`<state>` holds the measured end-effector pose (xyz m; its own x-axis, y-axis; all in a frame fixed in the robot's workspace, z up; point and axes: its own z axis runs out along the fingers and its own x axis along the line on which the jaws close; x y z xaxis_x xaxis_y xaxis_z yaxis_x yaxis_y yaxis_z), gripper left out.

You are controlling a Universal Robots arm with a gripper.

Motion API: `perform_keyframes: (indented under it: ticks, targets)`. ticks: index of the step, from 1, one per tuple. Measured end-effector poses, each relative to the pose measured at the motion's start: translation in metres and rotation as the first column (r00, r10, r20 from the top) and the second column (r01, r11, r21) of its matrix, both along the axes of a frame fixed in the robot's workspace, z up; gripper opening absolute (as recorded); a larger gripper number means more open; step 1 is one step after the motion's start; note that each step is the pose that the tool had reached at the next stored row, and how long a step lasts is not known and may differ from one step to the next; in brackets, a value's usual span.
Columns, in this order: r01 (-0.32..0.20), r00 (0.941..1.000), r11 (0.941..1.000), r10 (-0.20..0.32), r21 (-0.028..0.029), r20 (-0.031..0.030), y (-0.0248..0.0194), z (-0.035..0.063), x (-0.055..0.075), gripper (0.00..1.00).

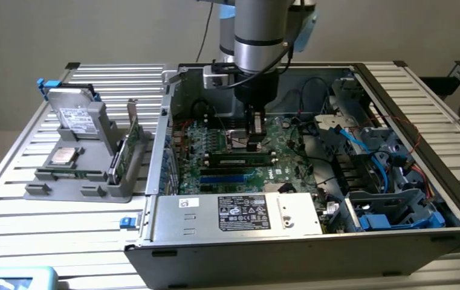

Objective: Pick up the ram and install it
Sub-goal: 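Press down the ram until it locks into place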

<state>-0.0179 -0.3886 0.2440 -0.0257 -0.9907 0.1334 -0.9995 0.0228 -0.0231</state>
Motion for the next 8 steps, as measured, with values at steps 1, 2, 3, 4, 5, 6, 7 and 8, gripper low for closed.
perform_keyframes:
  ticks: [1, 2, 3, 4, 5, 6, 7, 8]
  targets:
    - [0.000, 1.0000, 1.0000, 0.000, 0.0001, 0.0009, 0.0000, 0.0000, -0.004, 0.11]
    - [0.000, 1.0000, 1.0000, 0.000, 0.0000, 0.0014, 0.0000, 0.0000, -0.009, 0.11]
    - [0.000, 1.0000, 1.0000, 0.000, 0.0002, 0.0016, 0.0000, -0.0001, -0.013, 0.11]
    - [0.000, 1.0000, 1.0000, 0.000, 0.0002, 0.0016, 0.0000, 0.0000, -0.017, 0.11]
    - [0.000, 1.0000, 1.0000, 0.000, 0.0003, 0.0015, 0.0000, -0.0001, -0.021, 0.11]
    - [0.000, 1.0000, 1.0000, 0.000, 0.0003, 0.0015, -0.0001, -0.0001, -0.025, 0.11]
    - [0.000, 1.0000, 1.0000, 0.000, 0.0002, 0.0015, -0.0001, -0.0002, -0.028, 0.11]
    - [0.000, 1.0000, 1.0000, 0.000, 0.0005, 0.0016, -0.0002, -0.0007, -0.030, 0.11]
